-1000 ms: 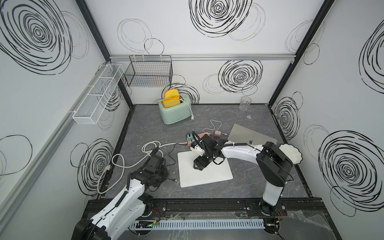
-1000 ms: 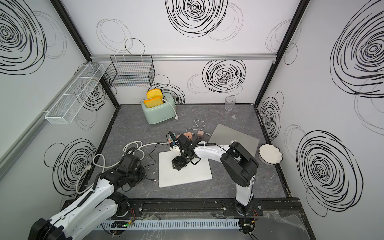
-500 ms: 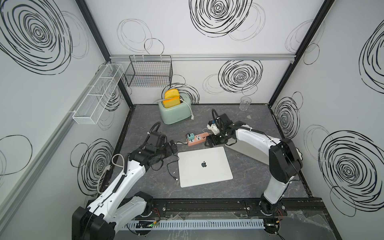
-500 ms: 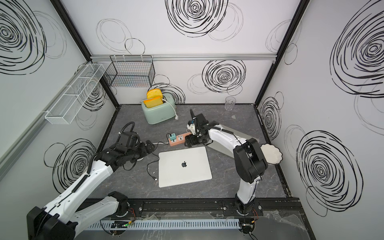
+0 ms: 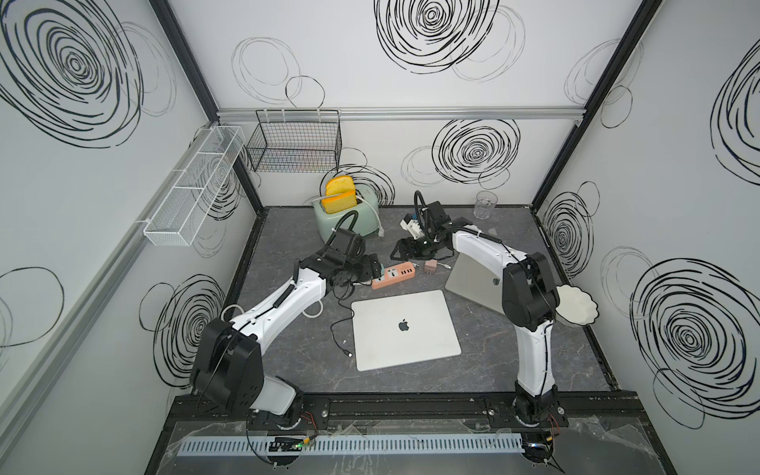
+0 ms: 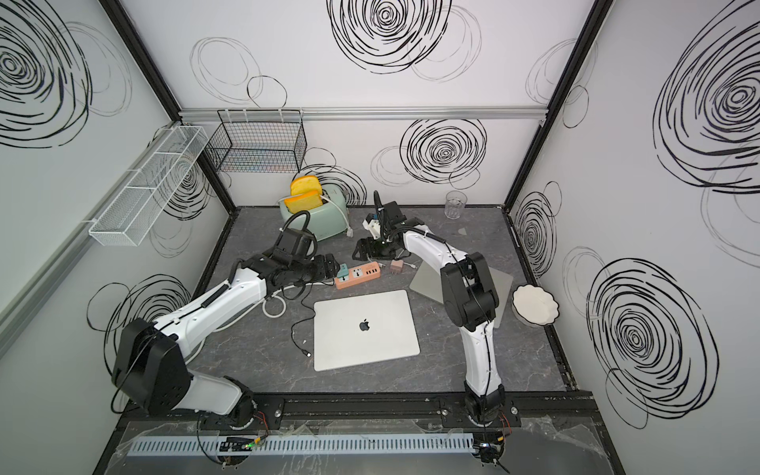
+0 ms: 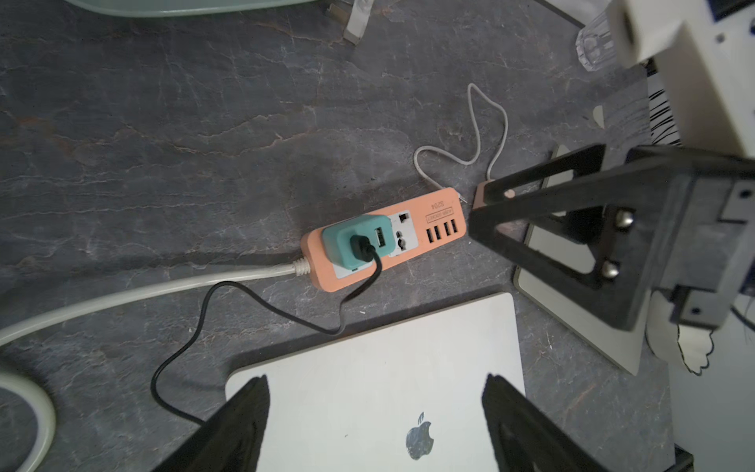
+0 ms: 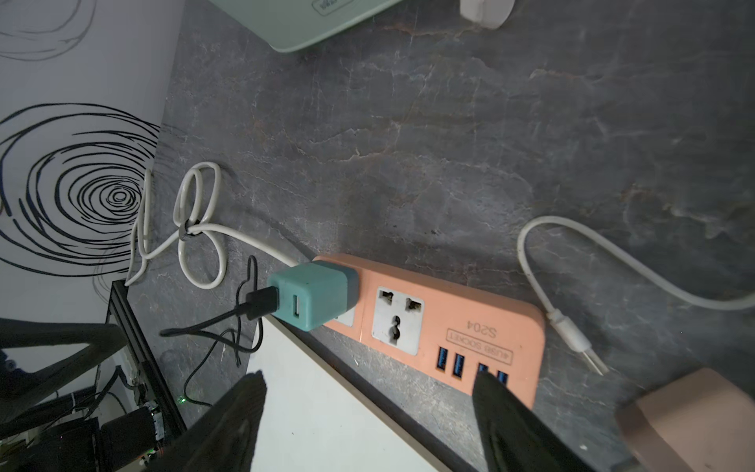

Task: Unplug the laptop charger
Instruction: Remove the charging cable from the plug.

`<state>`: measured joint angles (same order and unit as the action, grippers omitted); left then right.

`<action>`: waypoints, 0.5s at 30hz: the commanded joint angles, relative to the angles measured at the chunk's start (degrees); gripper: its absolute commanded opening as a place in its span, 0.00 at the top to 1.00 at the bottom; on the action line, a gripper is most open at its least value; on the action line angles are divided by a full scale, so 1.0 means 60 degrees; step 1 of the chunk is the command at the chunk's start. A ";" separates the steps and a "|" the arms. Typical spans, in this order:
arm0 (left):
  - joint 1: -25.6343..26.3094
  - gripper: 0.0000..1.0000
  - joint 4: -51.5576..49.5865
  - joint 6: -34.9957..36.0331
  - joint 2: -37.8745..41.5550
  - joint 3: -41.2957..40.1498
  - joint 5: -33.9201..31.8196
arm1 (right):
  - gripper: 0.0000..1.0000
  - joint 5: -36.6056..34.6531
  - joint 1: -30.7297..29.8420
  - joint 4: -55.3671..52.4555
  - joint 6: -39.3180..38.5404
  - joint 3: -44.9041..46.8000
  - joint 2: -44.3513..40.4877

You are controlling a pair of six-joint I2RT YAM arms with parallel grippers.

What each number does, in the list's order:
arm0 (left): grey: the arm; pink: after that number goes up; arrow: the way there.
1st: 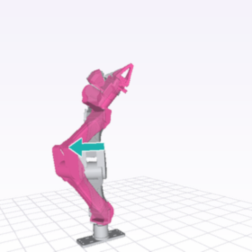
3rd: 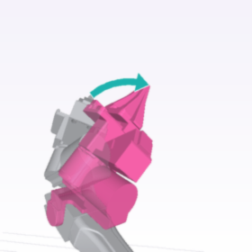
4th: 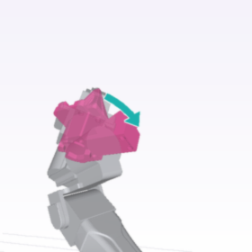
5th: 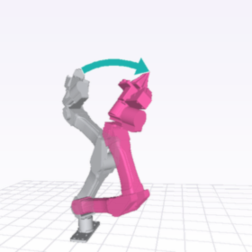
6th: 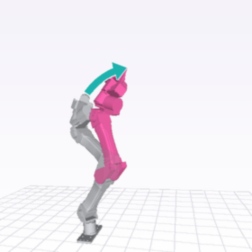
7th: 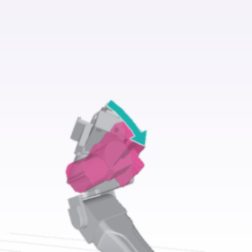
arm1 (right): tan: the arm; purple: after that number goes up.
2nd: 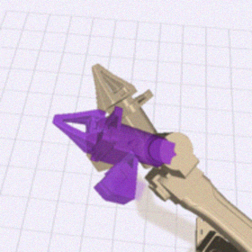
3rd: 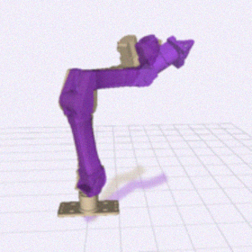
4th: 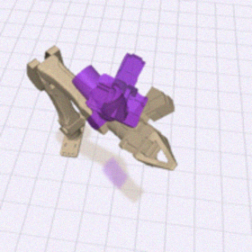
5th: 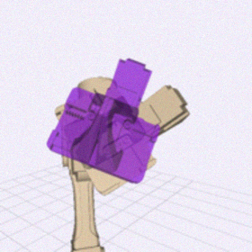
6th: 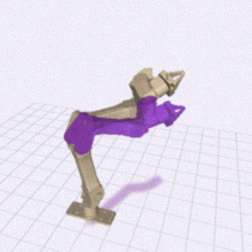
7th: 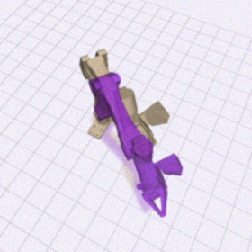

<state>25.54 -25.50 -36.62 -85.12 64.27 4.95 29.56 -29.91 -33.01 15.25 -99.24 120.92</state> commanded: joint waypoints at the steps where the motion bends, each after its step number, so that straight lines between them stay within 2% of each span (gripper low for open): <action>1: 0.0190 0.17 0.0662 -0.0188 -0.0439 0.0296 -0.0017 | 0.17 -0.0088 -0.0381 -0.0210 -0.0034 -0.0247 0.0187; 8: 0.0242 0.25 0.1052 -0.0444 -0.1021 0.0286 -0.0269 | 0.18 0.0044 -0.0584 0.0373 0.0197 -0.0257 0.0538; 15: 0.0190 0.40 0.1202 -0.0433 -0.1440 0.0450 -0.0339 | 0.19 -0.0072 -0.0582 0.0278 0.0401 -0.0572 0.0947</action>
<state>26.94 -20.75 -38.85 -92.90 65.14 4.05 29.45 -33.61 -31.90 16.53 -101.32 125.64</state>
